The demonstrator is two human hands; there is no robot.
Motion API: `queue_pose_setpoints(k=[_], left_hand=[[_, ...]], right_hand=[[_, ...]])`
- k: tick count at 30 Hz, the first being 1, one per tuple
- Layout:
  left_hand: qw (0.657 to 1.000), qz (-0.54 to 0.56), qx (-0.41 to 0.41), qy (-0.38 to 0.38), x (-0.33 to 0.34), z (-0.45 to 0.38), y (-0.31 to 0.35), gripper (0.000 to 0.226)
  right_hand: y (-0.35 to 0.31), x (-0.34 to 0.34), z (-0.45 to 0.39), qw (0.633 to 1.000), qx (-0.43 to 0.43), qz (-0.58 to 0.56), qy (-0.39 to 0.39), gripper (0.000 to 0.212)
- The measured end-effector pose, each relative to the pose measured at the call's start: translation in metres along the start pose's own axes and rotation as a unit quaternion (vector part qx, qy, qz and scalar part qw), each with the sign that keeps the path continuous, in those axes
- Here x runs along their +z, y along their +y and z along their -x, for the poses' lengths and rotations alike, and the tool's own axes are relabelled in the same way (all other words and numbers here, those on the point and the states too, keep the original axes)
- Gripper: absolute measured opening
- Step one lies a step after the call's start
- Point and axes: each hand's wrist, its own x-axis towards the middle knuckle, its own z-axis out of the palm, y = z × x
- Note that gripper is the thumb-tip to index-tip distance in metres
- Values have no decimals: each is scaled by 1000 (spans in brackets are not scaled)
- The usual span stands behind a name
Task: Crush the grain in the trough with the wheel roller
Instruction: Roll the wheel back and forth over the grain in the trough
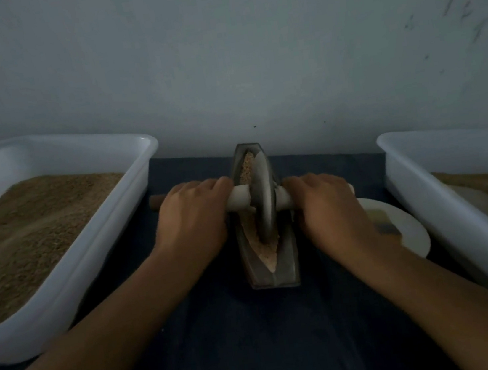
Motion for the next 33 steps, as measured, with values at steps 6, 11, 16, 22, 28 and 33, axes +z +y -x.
queue_pose_setpoints(k=[6, 11, 16, 22, 28, 33], left_hand=[[998, 36, 13, 40, -24, 26, 6, 31], [999, 6, 30, 36, -14, 25, 7, 45], [996, -53, 48, 44, 14, 2, 0, 53], [998, -62, 5, -10, 34, -51, -12, 36], [995, -95, -3, -39, 41, -89, -19, 34], [992, -113, -12, -51, 41, -109, -17, 34]], right_hand=[[-8, -22, 31, 998, -19, -35, 43, 52], [-4, -14, 35, 997, -12, -43, 56, 57], [4, 8, 18, 1000, 0, -3, 31, 57], [21, 27, -30, 999, 20, 46, -11, 36], [40, 41, -74, 997, 36, 56, -24, 34], [46, 49, -88, 997, 56, 35, -41, 36]])
